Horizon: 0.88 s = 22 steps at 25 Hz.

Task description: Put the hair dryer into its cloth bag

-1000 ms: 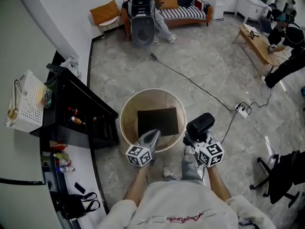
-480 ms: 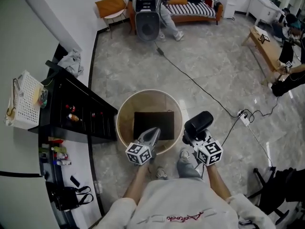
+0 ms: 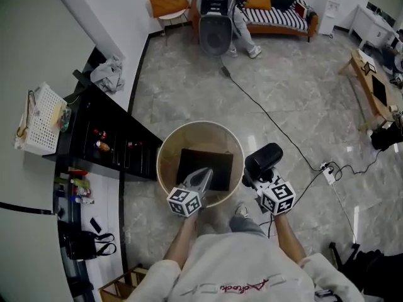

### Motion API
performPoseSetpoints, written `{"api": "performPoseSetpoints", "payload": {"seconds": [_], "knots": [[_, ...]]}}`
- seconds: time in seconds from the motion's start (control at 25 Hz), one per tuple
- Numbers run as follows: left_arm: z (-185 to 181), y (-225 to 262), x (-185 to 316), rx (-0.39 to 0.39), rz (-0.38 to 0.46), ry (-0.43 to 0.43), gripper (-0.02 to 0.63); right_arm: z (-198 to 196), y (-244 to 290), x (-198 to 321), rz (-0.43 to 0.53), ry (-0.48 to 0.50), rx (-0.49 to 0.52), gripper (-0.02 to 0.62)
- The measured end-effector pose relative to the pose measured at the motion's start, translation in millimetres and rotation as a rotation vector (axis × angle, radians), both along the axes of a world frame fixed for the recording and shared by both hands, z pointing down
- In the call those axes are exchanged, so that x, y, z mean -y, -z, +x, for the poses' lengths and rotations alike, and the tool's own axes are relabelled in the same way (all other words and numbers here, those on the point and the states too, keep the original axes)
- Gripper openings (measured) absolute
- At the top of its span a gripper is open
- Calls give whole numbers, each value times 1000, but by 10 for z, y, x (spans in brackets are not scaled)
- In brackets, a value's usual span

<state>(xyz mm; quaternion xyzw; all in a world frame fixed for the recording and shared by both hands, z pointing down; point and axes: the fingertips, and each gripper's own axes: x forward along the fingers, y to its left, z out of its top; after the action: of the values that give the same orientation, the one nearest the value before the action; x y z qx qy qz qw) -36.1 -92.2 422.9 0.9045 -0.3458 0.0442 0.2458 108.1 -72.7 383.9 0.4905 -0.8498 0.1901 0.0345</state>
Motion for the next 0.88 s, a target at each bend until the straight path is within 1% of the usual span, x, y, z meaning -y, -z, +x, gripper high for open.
{"api": "performPoseSetpoints", "payload": {"seconds": [0.4,0.88], "knots": [[-12,-191,-29,35,-40,80,31,12,-220,219,-32,80,41,198],[-69,-425,14,29,-79,151,31,-106,-544,444,-83,173,41,198]]}}
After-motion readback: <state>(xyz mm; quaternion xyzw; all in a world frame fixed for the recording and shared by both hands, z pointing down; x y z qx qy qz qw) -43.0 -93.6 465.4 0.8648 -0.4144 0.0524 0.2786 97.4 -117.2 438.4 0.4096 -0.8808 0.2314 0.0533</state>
